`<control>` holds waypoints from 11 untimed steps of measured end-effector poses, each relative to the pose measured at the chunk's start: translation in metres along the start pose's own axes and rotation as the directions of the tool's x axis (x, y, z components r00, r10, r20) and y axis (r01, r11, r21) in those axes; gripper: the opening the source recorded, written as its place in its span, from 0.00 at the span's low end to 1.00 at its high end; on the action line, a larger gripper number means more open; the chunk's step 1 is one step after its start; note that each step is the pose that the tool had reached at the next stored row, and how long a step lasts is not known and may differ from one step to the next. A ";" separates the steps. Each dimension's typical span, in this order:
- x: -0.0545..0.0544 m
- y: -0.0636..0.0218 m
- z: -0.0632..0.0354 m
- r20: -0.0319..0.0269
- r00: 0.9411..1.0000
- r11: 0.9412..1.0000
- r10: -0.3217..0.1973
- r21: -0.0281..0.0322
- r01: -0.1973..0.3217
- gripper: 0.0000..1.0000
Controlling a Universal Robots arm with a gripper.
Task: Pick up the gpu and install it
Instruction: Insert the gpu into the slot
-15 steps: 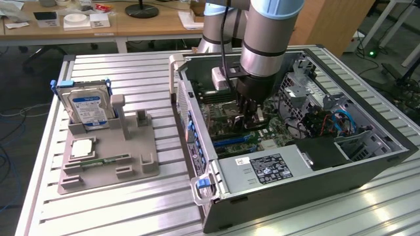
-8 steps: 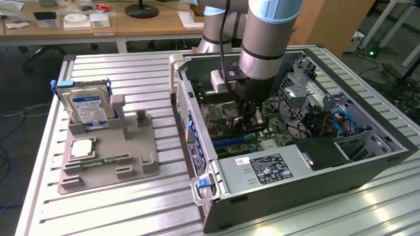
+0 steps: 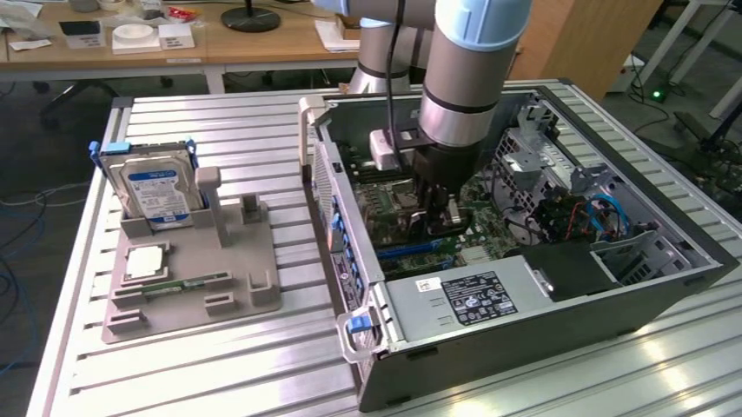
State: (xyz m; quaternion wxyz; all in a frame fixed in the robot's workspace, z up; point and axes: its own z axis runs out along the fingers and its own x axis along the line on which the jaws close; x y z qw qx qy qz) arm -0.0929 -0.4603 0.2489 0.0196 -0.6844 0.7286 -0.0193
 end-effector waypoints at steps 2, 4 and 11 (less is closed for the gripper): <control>0.000 0.0013 0.0012 0.000 1.000 1.000 0.000 0.000 0.000 0.28; 0.000 0.0027 0.0026 0.000 1.000 1.000 0.000 0.000 0.000 0.28; 0.000 0.0057 0.0085 0.000 1.000 1.000 0.000 0.000 0.000 0.28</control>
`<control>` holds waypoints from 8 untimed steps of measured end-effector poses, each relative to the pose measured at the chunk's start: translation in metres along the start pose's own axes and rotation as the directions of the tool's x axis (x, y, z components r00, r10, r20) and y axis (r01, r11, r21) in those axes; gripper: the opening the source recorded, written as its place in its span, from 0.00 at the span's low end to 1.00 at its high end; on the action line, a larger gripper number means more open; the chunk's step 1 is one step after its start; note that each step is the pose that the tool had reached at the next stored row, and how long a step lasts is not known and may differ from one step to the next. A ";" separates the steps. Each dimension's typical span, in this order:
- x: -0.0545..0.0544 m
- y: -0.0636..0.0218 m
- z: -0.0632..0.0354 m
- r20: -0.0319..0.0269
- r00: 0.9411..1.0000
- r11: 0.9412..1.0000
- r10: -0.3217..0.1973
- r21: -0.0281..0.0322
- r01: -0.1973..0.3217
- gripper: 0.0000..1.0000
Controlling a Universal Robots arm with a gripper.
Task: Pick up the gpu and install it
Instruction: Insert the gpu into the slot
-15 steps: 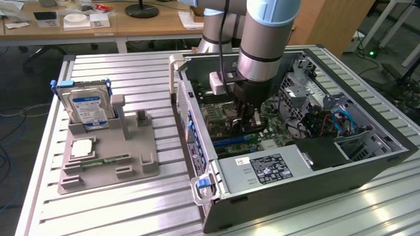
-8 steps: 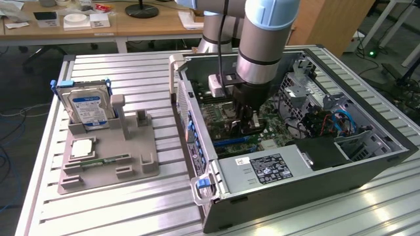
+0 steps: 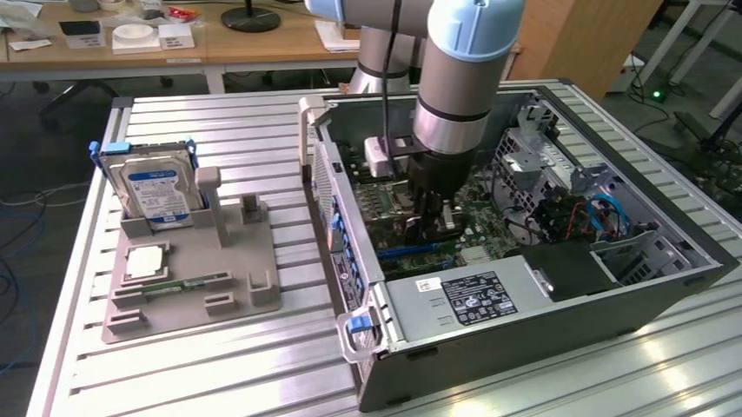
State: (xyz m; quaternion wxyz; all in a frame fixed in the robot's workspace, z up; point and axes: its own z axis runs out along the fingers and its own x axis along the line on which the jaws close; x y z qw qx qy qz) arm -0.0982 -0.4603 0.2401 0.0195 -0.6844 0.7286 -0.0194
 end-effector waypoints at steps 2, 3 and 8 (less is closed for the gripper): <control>0.000 0.0011 0.0005 0.000 1.000 1.000 0.000 0.000 0.000 0.28; 0.000 0.0016 0.0008 0.000 1.000 1.000 0.000 0.000 0.000 0.28; 0.000 0.0023 0.0012 0.000 1.000 1.000 0.000 0.000 0.000 0.28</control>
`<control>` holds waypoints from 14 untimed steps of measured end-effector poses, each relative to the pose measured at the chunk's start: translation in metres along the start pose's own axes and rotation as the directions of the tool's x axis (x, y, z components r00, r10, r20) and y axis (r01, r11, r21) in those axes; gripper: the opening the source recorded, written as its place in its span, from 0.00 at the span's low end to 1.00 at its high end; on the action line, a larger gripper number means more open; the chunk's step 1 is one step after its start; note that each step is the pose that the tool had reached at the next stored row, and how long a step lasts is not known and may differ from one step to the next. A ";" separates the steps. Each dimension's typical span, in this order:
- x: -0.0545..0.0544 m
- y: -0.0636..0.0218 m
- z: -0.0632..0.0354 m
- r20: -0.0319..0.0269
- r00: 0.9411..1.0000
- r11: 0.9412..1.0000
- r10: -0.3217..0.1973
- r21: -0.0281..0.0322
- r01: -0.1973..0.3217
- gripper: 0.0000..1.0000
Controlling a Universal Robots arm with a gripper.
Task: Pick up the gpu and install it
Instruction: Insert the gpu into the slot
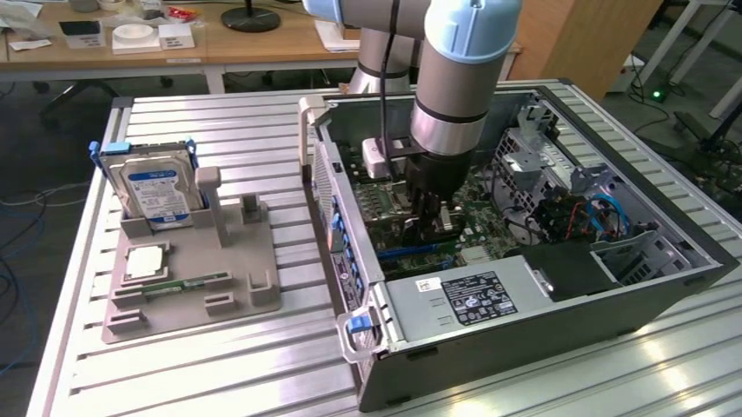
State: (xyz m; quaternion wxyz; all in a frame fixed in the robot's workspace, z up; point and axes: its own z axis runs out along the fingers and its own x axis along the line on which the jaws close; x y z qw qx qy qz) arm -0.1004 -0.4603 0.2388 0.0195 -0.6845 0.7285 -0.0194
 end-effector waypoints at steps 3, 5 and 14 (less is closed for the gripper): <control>0.000 0.0001 0.0000 0.000 1.000 1.000 0.000 0.000 0.000 0.28; 0.000 0.0005 0.0001 0.000 1.000 1.000 0.000 0.000 0.000 0.28; 0.000 0.0016 0.0017 0.000 1.000 1.000 0.000 0.000 0.000 0.28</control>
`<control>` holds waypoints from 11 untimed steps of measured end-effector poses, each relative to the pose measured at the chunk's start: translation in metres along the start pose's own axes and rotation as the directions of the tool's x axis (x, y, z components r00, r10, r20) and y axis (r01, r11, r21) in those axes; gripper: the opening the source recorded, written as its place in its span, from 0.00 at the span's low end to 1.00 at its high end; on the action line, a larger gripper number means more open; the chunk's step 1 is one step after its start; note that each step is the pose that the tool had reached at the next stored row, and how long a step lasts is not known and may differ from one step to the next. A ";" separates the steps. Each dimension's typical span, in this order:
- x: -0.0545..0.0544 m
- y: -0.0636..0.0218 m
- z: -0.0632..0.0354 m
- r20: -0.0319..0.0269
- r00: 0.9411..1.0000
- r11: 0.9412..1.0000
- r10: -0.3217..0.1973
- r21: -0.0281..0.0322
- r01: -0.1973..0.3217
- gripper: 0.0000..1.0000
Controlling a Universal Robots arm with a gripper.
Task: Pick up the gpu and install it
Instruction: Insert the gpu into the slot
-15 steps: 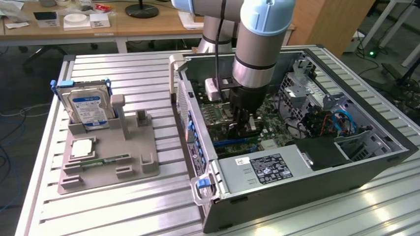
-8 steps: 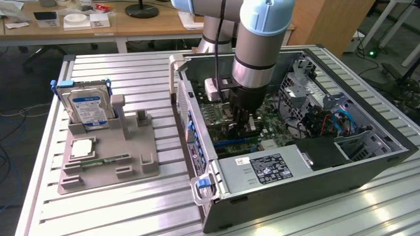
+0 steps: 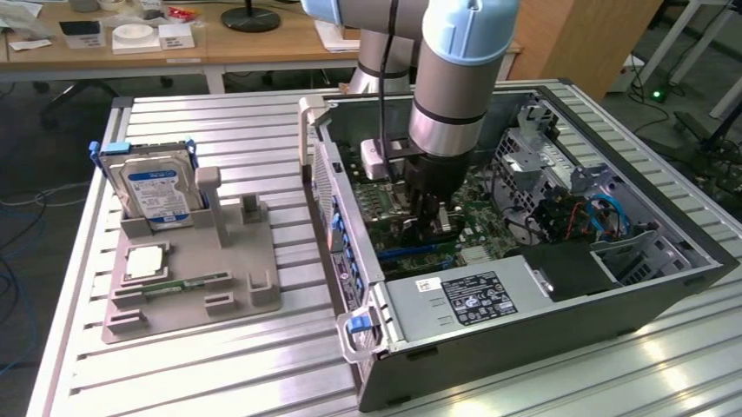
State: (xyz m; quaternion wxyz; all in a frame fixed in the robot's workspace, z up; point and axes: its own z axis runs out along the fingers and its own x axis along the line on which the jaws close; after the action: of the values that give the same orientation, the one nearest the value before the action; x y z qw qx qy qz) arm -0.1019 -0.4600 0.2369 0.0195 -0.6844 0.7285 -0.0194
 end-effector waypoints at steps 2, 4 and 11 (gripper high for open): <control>0.000 0.0004 0.0005 0.000 1.000 1.000 0.000 0.000 0.000 0.28; 0.000 0.0005 0.0013 0.000 1.000 1.000 0.000 0.000 0.000 0.28; 0.000 0.0008 0.0037 0.000 1.000 1.000 0.000 0.000 0.000 0.28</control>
State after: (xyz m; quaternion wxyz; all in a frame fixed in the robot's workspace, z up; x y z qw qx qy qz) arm -0.1025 -0.4598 0.2332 0.0195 -0.6844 0.7286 -0.0194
